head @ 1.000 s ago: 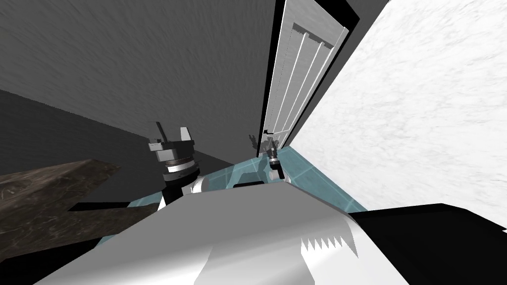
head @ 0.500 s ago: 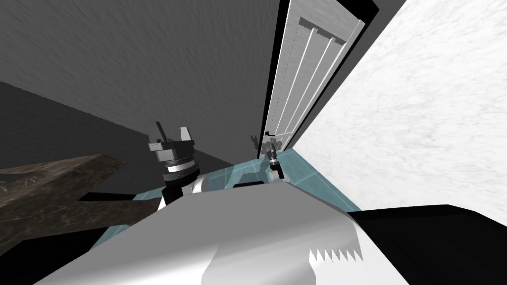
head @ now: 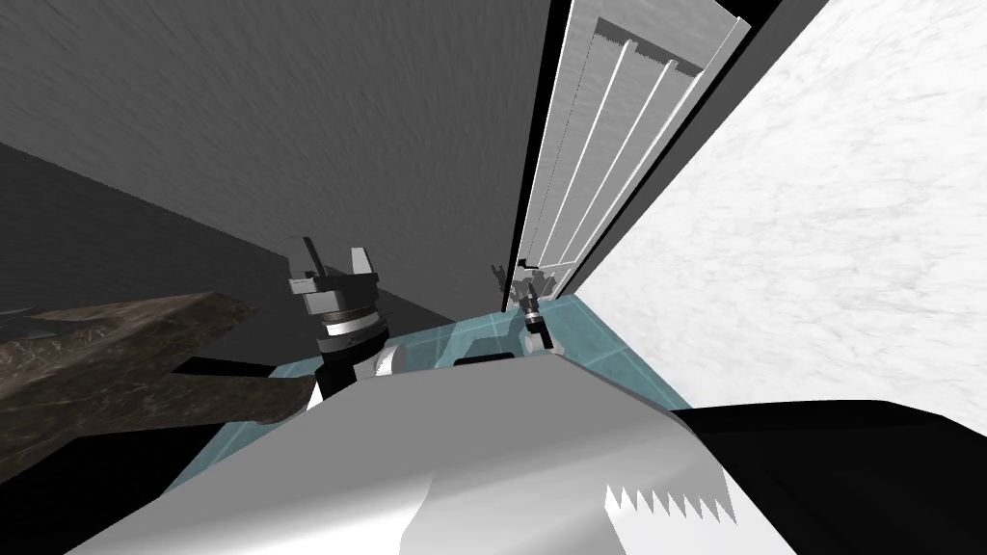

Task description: Pull the door open

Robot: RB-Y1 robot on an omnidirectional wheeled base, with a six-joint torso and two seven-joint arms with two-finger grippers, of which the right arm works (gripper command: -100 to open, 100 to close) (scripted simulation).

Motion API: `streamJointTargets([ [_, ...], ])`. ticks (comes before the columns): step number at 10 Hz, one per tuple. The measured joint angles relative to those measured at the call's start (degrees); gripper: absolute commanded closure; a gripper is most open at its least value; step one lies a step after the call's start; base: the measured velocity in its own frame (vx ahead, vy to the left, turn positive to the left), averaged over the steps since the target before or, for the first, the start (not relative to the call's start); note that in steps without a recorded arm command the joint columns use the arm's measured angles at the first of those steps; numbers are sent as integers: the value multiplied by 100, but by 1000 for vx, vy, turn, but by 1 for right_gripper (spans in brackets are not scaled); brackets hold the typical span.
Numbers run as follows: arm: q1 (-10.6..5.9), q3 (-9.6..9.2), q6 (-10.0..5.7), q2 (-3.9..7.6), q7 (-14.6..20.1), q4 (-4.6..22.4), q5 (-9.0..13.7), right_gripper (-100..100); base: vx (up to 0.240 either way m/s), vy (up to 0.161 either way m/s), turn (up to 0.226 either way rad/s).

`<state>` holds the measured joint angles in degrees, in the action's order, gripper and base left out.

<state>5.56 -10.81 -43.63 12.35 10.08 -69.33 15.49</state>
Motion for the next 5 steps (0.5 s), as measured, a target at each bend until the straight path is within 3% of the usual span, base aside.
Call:
streamJointTargets([
  [5,-228,-89,-146,107,54,728,244,-100,47,-105,114],
])
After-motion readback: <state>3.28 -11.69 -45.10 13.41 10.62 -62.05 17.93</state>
